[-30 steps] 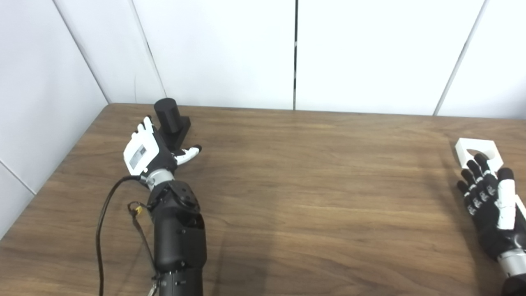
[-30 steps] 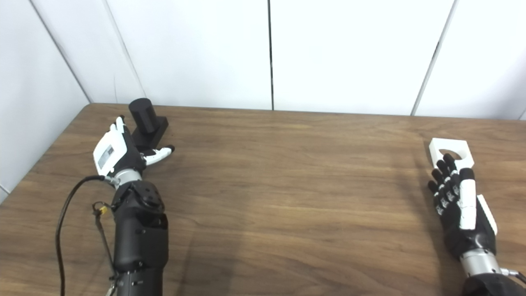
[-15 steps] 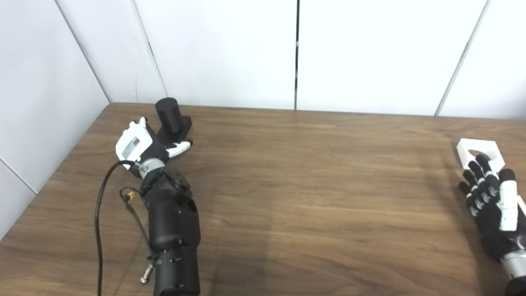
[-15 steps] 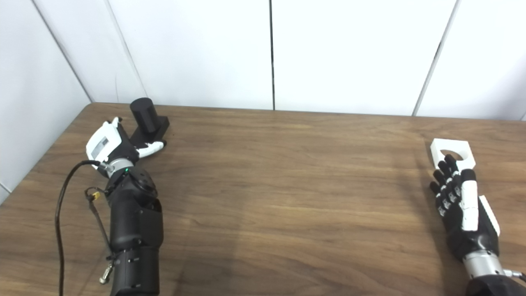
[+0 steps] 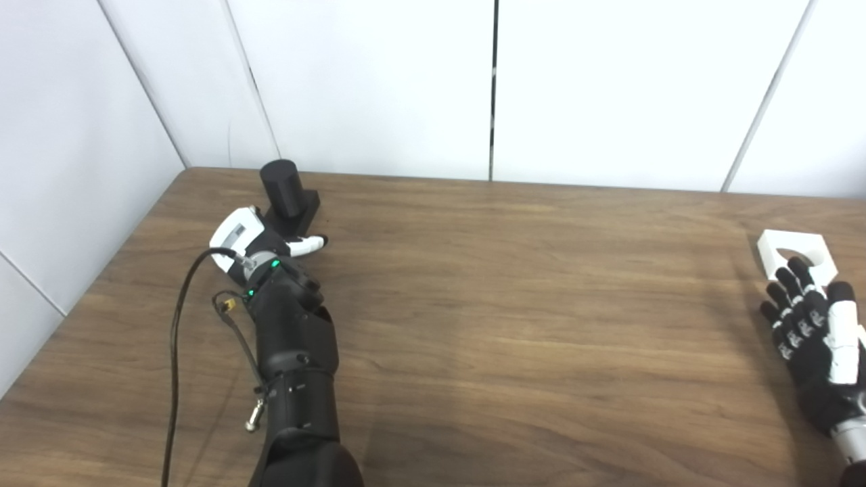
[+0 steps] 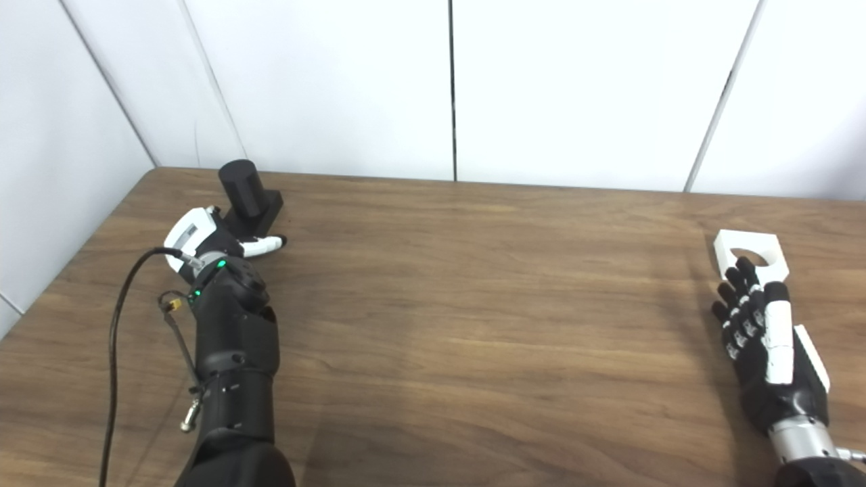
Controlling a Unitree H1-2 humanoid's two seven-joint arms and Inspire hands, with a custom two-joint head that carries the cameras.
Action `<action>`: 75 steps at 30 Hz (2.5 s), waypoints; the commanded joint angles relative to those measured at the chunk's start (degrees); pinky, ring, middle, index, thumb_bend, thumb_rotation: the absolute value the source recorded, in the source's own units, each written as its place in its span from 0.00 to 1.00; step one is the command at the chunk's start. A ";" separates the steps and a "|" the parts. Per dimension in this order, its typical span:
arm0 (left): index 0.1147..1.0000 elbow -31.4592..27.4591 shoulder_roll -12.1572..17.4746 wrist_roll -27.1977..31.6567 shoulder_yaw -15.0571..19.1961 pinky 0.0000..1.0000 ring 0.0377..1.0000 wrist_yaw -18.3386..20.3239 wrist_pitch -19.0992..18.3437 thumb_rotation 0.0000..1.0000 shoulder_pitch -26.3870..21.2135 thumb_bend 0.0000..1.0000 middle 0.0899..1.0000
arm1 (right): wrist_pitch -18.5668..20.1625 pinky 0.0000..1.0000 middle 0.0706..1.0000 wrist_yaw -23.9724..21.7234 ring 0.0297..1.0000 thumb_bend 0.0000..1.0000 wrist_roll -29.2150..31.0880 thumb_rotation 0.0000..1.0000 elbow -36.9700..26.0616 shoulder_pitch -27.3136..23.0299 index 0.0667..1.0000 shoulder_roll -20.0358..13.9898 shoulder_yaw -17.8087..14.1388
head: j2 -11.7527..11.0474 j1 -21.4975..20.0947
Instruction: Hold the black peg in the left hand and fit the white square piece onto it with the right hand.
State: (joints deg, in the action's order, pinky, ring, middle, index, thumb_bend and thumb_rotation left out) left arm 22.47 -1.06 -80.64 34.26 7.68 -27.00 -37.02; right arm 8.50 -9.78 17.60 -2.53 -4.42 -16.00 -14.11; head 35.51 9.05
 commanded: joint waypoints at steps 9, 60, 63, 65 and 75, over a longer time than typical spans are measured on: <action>0.99 2.77 3.49 -1.48 -2.82 0.96 1.00 -0.76 0.08 0.39 -5.40 0.83 1.00 | 1.36 1.00 1.00 0.08 1.00 0.63 0.64 1.00 -4.79 0.30 1.00 -0.98 -0.30 | 0.48 -0.57; 0.64 8.42 8.42 4.06 -7.09 1.00 1.00 -4.44 0.08 0.12 -4.13 0.72 0.97 | 4.11 1.00 1.00 -0.70 1.00 0.63 1.54 1.00 -7.33 1.09 1.00 -3.25 -0.82 | 1.55 -0.48; 0.62 8.53 8.42 5.55 -7.39 1.00 1.00 -5.48 0.08 0.07 -3.97 0.70 0.95 | 4.66 1.00 1.00 -0.52 1.00 0.63 1.84 1.00 -7.62 0.94 1.00 -3.27 -1.10 | 1.61 -0.45; 0.60 8.25 8.40 7.01 -7.66 0.99 1.00 -6.26 0.08 0.04 -3.69 0.70 0.94 | 4.69 1.00 1.00 -0.63 1.00 0.63 1.88 1.00 -7.73 0.88 1.00 -3.30 -1.18 | 1.64 -0.42; 0.43 8.40 8.96 9.18 -9.21 0.94 0.97 -7.24 0.08 0.05 -2.89 0.52 0.90 | 4.94 1.00 1.00 -1.01 1.00 0.64 1.62 1.00 -7.67 0.78 1.00 -3.62 -0.88 | 1.85 -0.81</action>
State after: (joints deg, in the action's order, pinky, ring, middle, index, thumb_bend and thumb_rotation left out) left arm 31.46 6.45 -71.43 25.69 1.48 -26.74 -39.07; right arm 14.57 -10.36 18.69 -7.84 -2.00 -18.60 -14.65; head 37.35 8.17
